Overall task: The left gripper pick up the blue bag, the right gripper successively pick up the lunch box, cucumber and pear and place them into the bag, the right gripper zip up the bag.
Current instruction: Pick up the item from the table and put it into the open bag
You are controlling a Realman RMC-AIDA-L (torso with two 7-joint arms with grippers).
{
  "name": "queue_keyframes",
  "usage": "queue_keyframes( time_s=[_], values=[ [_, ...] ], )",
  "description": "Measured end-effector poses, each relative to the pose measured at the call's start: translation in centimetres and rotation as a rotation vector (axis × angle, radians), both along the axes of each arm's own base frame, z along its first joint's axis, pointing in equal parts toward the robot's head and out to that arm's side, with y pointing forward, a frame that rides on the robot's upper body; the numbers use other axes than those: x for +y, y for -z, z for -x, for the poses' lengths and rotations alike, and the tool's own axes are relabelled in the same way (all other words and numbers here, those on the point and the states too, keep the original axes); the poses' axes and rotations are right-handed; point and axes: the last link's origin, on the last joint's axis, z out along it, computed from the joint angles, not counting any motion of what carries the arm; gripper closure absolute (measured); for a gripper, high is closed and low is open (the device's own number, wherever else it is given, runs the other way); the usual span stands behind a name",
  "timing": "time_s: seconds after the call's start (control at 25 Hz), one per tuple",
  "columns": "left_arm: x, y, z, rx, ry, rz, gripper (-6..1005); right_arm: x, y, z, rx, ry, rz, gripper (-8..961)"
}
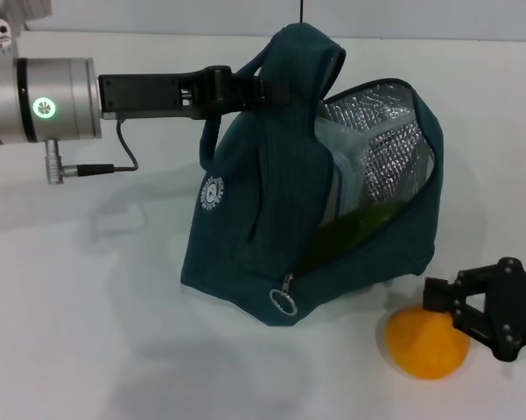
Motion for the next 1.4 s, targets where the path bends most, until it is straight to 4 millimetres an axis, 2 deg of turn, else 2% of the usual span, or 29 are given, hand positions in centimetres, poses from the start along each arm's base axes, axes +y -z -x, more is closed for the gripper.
queue_keyframes(
  time_s=[0.2, 0.4, 0.52, 0.68, 0.72, 0.92, 1.12, 1.24, 1.4],
  values=[
    [0.0, 0.0, 0.0, 0.001, 0.002, -0.002, 946, -0.4, -1.3, 0.2, 0.06, -0.005, 0.005, 869],
    [0.0, 0.0, 0.0, 0.002, 0.007, -0.005, 946, -1.1, -3.7, 0.9, 0.177, -0.045, -0.004, 927],
    [0.0, 0.0, 0.0, 0.002, 0.007, -0.005, 946, -1.2, -5.5, 1.6, 0.261, -0.088, -0.029, 918],
    [0.1, 0.0, -0.3, 0.003, 0.016, -0.005, 946, -0.6, -7.1, 2.7, 0.337, -0.144, -0.079, 906],
    [0.2, 0.0, -0.4, 0.003, 0.019, -0.004, 946, 0.3, -8.1, 3.8, 0.389, -0.19, -0.123, 904],
    [0.2, 0.3, -0.7, -0.002, 0.023, 0.001, 946, 2.6, -9.6, 6.2, 0.455, -0.274, -0.225, 889],
    [0.1, 0.6, -0.9, -0.01, 0.024, 0.008, 946, 4.8, -8.8, 9.2, 0.455, -0.341, -0.266, 874],
    [0.1, 0.7, -1.1, -0.013, 0.023, 0.011, 946, 6.1, -7.2, 10.7, 0.405, -0.363, -0.239, 865],
    [0.1, 0.8, -1.1, -0.016, 0.019, 0.015, 946, 7.0, -4.5, 11.6, 0.313, -0.368, -0.192, 854]
  ],
)
